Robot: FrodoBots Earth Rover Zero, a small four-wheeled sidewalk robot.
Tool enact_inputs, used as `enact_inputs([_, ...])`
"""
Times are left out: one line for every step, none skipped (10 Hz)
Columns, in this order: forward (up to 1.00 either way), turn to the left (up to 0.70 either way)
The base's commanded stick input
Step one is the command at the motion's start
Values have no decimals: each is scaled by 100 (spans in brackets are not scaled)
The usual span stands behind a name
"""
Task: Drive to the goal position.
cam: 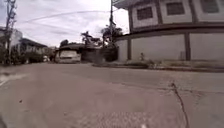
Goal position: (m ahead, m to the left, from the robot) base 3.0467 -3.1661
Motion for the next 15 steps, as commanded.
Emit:
enact_inputs([70, -29])
enact_inputs([70, -29])
enact_inputs([70, -29])
enact_inputs([70, -29])
enact_inputs([70, -29])
enact_inputs([70, -29])
enact_inputs([70, -29])
enact_inputs([70, -29])
enact_inputs([70, -29])
enact_inputs([70, -29])
enact_inputs([70, -29])
enact_inputs([70, -29])
enact_inputs([70, -29])
enact_inputs([70, -29])
enact_inputs([70, -29])
